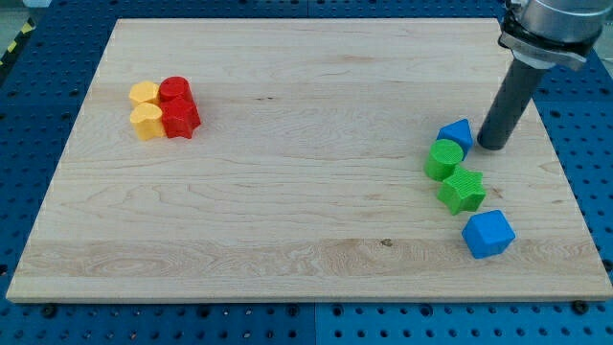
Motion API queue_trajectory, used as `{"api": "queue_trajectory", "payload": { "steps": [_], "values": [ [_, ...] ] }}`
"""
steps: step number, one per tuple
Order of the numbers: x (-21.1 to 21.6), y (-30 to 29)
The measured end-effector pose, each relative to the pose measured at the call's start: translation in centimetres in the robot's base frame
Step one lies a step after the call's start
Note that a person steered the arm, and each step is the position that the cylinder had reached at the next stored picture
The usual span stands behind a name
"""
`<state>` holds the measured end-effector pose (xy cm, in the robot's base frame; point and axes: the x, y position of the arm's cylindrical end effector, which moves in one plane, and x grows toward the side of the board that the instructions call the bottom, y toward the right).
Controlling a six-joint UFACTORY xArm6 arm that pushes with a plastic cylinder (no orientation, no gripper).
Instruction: Slide blue triangle to bit left
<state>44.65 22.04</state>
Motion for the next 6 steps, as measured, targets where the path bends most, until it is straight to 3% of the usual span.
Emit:
{"api": "queue_trajectory", "payload": {
  "steps": [3, 6],
  "values": [
    [1.5, -0.7],
    [-1.2, -2.2]
  ]
}}
